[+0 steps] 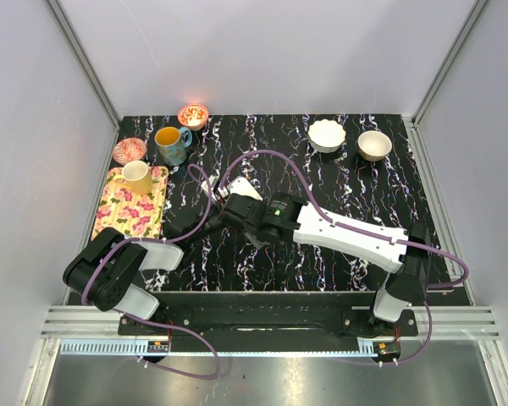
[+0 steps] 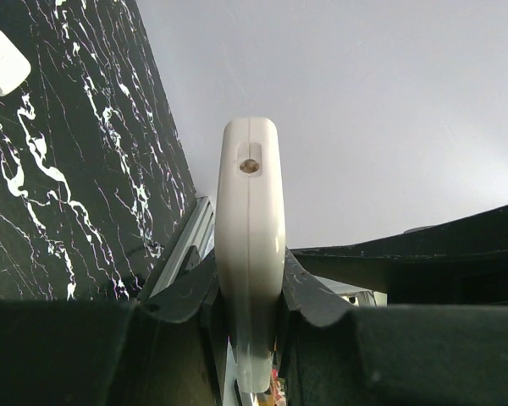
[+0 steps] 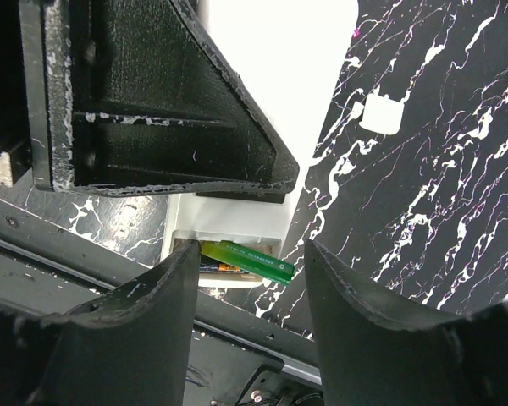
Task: Load the batteries into the remote control
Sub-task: Load the battery into the remote control.
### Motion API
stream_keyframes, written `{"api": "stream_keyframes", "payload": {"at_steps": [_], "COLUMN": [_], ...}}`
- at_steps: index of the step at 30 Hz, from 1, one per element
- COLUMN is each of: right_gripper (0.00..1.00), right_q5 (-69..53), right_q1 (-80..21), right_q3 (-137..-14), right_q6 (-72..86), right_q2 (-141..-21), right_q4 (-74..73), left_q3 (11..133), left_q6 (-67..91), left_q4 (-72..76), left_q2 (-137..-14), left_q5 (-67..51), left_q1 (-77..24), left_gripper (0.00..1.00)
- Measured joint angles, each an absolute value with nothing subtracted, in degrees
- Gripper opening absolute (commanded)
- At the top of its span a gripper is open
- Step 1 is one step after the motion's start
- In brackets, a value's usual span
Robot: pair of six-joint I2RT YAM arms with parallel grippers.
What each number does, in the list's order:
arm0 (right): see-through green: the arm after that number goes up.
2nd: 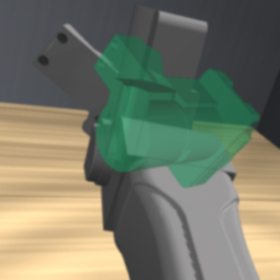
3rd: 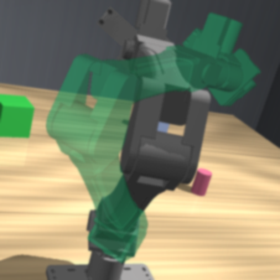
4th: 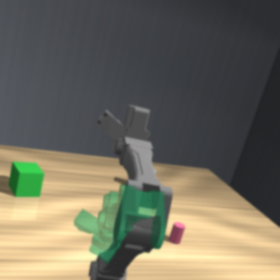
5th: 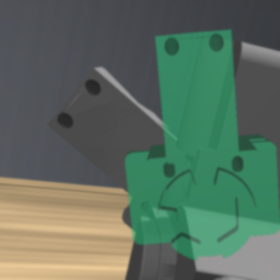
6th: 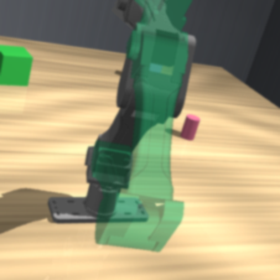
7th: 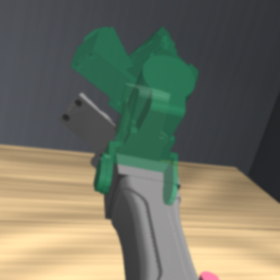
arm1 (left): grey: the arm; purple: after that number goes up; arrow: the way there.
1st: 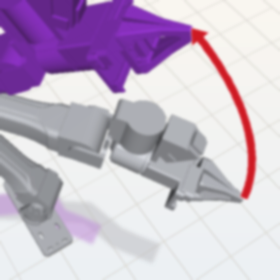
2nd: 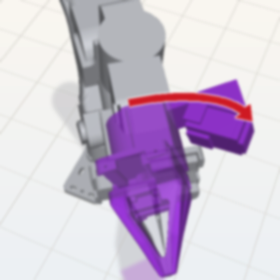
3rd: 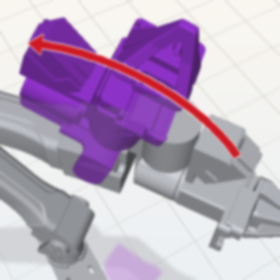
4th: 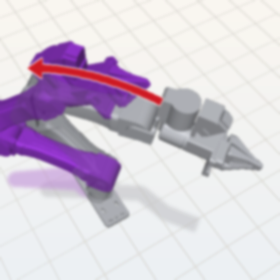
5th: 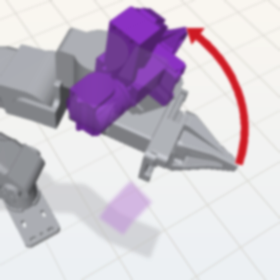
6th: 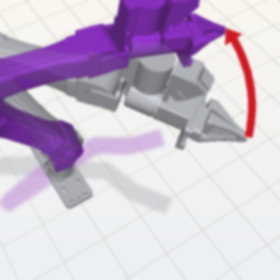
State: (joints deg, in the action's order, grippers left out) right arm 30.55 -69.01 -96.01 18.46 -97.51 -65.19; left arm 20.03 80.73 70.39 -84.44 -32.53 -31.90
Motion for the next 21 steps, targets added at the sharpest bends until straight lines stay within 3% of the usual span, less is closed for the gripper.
{"api": "stream_keyframes", "payload": {"at_steps": [21], "right_gripper": [0.72], "right_q5": [32.1], "right_q1": [-68.9], "right_q3": [-98.5], "right_q6": [18.5], "right_q2": [-97.4], "right_q4": [-65.0], "left_q3": [20.0], "left_q6": [81.3], "left_q4": [70.5], "left_q2": [-84.4], "left_q5": [-32.6], "left_q1": [-32.0], "left_gripper": [0.0]}}
